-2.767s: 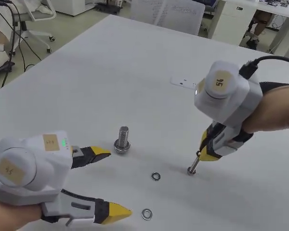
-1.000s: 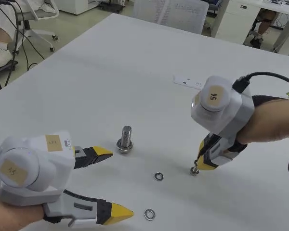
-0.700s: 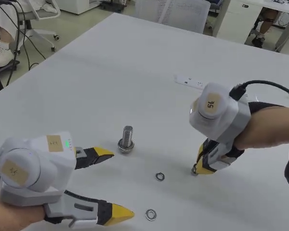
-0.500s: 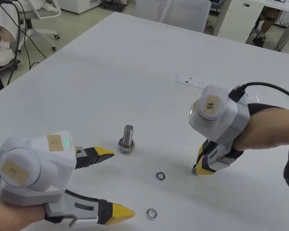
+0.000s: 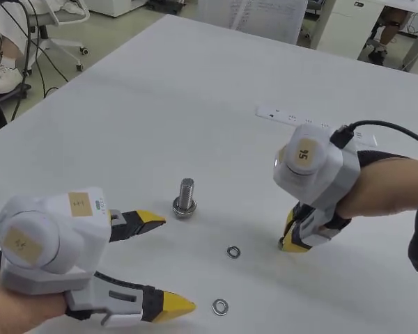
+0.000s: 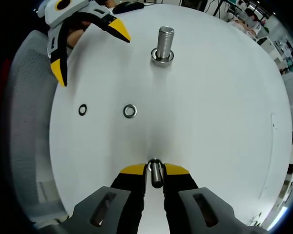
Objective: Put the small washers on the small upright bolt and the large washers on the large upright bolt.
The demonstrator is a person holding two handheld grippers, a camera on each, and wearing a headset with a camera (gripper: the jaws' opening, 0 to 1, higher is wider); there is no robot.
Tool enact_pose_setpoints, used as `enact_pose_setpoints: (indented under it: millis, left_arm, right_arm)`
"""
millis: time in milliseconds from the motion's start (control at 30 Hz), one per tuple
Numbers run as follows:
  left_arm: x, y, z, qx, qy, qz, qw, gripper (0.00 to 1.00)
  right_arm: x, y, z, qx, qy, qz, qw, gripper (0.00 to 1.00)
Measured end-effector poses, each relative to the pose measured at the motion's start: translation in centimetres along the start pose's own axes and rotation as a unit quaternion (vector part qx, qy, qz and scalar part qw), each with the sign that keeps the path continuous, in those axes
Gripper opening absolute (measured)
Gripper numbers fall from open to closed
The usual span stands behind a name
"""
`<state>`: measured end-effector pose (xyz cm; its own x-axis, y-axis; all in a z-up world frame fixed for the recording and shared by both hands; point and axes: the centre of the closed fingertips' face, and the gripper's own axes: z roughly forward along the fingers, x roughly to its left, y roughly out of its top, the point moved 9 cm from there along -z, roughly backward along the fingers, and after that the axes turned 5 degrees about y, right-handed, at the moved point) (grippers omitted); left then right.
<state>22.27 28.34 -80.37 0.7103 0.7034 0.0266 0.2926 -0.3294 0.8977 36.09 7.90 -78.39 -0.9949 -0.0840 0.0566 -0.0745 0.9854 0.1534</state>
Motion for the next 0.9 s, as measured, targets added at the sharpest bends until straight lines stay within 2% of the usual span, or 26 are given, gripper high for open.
enact_pose_setpoints:
  millis: [400, 733, 900]
  left_arm:
    - [0.04, -0.01, -0.07, 0.0, 0.0, 0.0, 1.0, 0.72]
    - [0.08, 0.01, -0.04, 0.0, -0.001, 0.002, 1.0, 0.72]
    - [0.1, 0.09, 0.01, -0.001, -0.001, 0.002, 1.0, 0.72]
  right_arm:
    - [-0.08, -0.06, -0.24, -0.004, -0.004, 0.002, 1.0, 0.2]
    - [-0.15, -0.66, -0.53, -0.008, -0.008, 0.009, 0.9999, 0.27]
    - [-0.28, -0.98, -0.85, -0.009, -0.011, 0.013, 0.9998, 0.28]
